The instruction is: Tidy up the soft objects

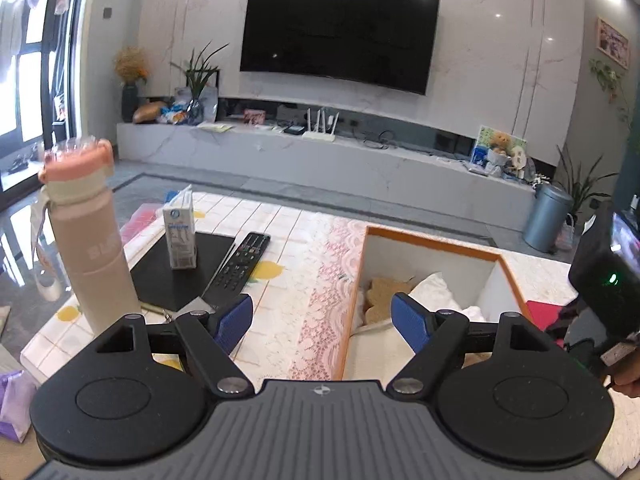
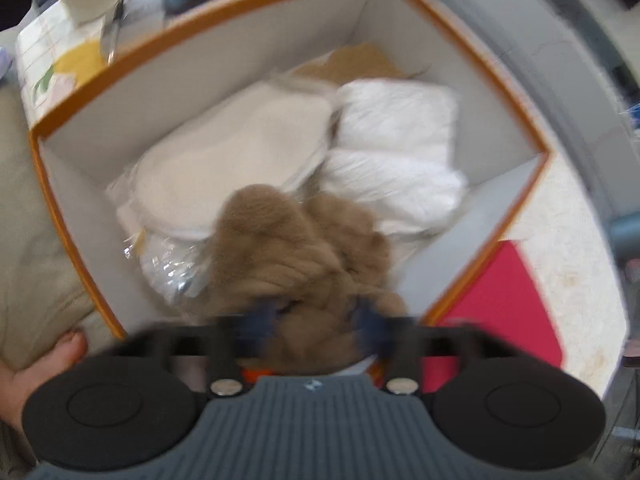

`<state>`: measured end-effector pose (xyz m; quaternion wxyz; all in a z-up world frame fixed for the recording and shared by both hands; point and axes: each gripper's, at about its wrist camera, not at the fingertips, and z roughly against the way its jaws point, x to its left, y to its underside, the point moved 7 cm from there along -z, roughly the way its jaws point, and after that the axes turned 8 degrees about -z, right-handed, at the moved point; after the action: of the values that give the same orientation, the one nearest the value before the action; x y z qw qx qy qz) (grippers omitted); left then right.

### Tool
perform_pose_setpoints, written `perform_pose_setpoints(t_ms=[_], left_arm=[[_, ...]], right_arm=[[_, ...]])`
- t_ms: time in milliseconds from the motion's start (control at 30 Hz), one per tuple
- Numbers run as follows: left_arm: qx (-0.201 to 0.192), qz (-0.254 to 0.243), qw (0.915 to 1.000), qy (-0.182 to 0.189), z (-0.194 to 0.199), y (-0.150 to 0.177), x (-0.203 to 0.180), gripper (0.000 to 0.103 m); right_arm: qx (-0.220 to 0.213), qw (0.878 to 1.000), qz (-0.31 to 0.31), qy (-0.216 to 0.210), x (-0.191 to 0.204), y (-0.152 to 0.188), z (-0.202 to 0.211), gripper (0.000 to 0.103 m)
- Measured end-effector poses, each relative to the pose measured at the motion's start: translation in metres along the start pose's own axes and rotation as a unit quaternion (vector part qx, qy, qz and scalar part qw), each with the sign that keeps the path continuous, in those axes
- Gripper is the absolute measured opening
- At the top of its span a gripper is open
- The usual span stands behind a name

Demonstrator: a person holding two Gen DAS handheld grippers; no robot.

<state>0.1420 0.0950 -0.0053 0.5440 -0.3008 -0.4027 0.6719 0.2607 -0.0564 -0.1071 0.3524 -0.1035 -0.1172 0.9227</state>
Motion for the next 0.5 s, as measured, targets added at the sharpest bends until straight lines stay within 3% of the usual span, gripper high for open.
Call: perform_pose_setpoints(t_ms=[67, 200, 400, 500], left_arm=[[-0.008, -0.012, 0.9999, 0.004, 0.006, -0.003, -0.003, 0.092], [-0.013, -0.029, 0.9995, -0.004, 0.015, -0.007, -0.010, 0.092], [-0.018, -0.057, 0.9979, -0.026, 0.030, -0.019, -0.022, 0.092], [-0.032, -0.077, 0.9965, -0.014, 0.041, -0.026, -0.034, 0.092]], right_arm=[[-0.027, 1.000, -0.007, -0.003, 0.001, 0.000, 0.013, 0.101], [-0.063, 0.998, -0.004, -0.009, 0.001, 0.002, 0.033, 0.100], [-0.106, 0.993, -0.047, 0.005, -0.026, 0.008, 0.062, 0.100], [-0.139, 0.988, -0.065, 0.008, -0.045, 0.014, 0.086, 0.100]])
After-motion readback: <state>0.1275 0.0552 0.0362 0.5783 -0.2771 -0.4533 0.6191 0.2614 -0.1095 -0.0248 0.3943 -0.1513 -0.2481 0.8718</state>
